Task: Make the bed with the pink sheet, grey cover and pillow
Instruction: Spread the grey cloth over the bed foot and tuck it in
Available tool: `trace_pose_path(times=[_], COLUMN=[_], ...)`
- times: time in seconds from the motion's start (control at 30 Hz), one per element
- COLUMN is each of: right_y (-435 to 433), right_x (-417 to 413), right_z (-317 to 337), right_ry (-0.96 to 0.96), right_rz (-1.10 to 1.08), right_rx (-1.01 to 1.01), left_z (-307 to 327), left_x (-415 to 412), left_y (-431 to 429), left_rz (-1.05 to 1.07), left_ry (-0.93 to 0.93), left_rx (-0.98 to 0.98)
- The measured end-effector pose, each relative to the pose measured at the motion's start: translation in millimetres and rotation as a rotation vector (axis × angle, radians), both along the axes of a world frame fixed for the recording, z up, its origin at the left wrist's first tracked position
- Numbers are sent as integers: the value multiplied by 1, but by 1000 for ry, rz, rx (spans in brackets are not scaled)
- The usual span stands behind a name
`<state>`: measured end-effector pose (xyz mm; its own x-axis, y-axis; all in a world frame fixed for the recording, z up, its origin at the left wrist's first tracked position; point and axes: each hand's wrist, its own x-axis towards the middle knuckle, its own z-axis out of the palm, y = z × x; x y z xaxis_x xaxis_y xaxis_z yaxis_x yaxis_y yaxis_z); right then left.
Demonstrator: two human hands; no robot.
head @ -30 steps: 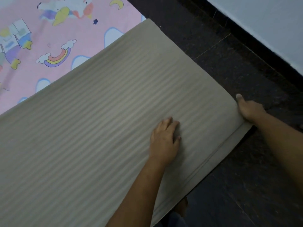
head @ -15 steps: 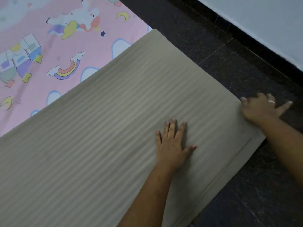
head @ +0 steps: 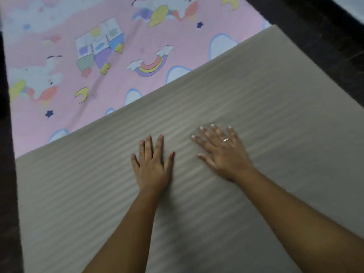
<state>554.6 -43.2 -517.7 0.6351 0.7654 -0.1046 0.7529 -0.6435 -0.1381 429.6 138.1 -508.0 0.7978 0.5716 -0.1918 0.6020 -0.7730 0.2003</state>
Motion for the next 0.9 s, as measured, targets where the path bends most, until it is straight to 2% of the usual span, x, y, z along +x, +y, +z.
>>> trace_pose_path(times=[0.23,0.37,0.5,0.73,0.83,0.9], right_y=[99,176,211,216,207,193], right_x=[14,-1,5,25,51,76], right_z=[-3,-7,-15,-21,-12,-8], right_ry=[7,-7,-7,-42,-58,-47], right_rz=[-256,-95,-67,61,162,151], right_rx=[-42,-29,-1,-11,-47,-60], left_z=[-16,-25,-32,-37,-32,-29], left_x=[9,15,19,23,26,29], left_y=[45,84,122,124,122,121], left_rz=[-65,-79,-72,-64,-57,0], left_ry=[-60,-108,-108,-110,-79,-31], left_rx=[62,89,139,175,183,163])
